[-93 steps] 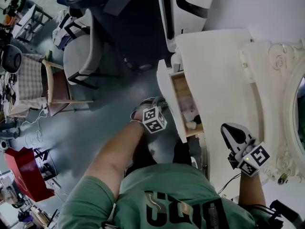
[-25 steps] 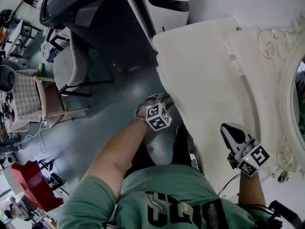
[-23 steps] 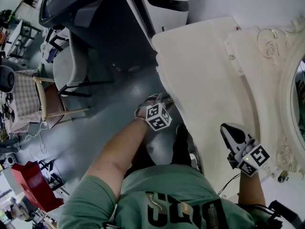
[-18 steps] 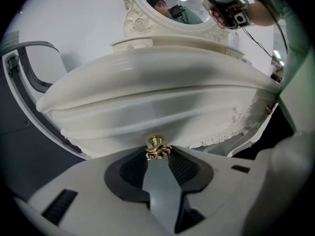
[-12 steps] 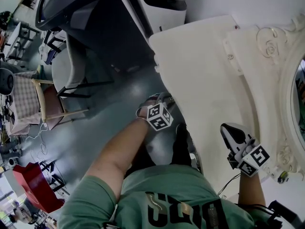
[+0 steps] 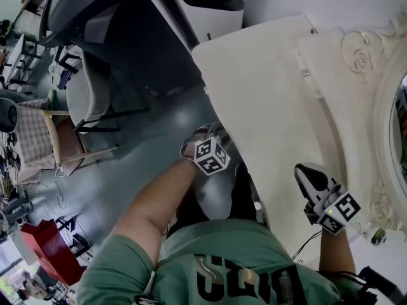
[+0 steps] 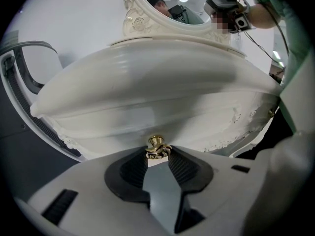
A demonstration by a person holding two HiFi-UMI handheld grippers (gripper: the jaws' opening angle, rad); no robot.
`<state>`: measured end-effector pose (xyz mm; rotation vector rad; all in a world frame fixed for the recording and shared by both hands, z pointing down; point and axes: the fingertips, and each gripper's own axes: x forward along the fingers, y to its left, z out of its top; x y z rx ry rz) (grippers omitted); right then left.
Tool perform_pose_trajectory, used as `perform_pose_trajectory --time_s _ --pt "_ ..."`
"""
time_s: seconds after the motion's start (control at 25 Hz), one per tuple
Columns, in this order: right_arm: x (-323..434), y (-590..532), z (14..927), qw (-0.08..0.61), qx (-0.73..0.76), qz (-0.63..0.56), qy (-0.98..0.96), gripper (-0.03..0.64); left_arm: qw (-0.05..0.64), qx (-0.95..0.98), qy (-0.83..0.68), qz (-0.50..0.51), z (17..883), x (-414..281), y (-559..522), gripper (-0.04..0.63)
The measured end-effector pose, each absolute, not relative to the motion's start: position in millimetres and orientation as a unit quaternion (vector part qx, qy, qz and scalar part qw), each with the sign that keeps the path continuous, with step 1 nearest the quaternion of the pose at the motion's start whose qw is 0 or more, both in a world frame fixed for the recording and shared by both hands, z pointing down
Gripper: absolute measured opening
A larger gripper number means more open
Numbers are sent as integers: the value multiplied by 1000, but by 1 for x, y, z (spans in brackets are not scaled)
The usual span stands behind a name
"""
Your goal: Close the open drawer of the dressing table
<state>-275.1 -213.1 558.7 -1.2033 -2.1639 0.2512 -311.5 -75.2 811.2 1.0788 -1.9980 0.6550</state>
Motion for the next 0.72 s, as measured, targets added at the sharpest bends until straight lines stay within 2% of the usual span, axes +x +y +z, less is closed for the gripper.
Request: perform_pose_trajectory --time_s 0.72 --pt "-275 -199 555 311 -461 93 -826 11 391 412 -784 249 814 -311 -71 134"
